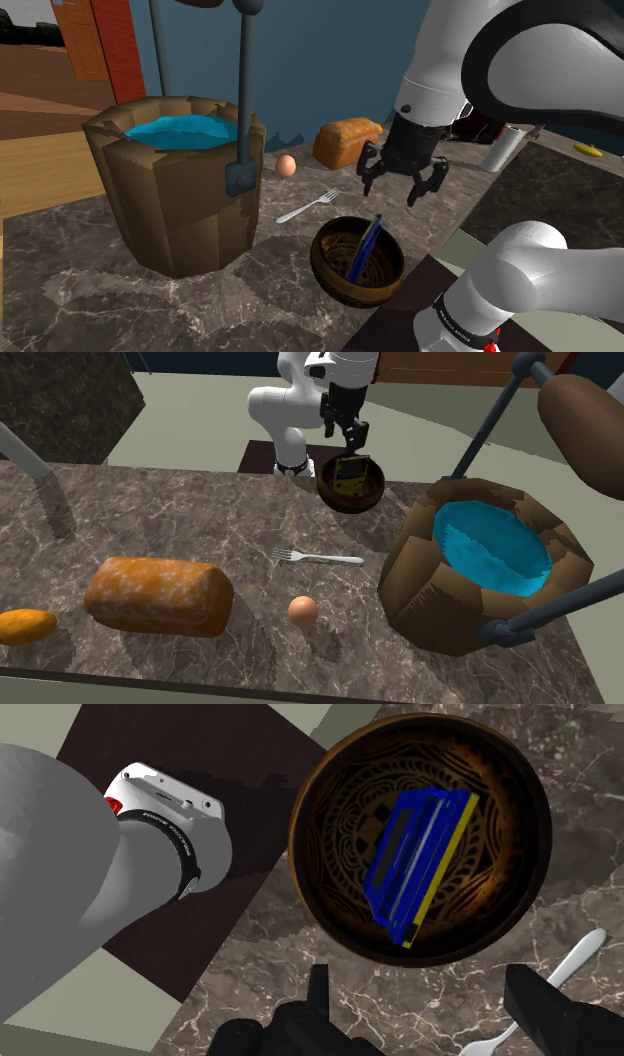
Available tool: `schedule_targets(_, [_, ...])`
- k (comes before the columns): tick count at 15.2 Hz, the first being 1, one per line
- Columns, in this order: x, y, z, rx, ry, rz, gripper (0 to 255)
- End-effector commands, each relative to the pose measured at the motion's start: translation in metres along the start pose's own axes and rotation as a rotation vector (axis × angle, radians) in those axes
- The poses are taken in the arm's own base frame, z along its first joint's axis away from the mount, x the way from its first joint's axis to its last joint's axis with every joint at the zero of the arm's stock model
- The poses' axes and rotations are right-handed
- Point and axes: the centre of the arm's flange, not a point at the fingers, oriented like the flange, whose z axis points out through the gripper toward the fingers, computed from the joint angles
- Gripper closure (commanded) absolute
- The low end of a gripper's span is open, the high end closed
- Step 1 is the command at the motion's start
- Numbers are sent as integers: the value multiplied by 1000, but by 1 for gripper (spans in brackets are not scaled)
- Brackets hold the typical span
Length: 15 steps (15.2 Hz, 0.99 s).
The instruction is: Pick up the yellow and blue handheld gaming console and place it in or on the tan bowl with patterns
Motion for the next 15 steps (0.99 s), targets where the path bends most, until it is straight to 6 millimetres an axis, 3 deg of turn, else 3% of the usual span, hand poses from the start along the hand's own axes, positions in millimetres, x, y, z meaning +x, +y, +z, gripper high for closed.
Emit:
schedule_targets(1, [0, 0, 0, 0, 0, 0, 0])
schedule_targets(3, [0, 0, 0, 0, 0, 0, 0])
schedule_targets(7, [0, 0, -50, 0, 0, 0, 0])
schedule_targets(15, [0, 0, -50, 0, 0, 0, 0])
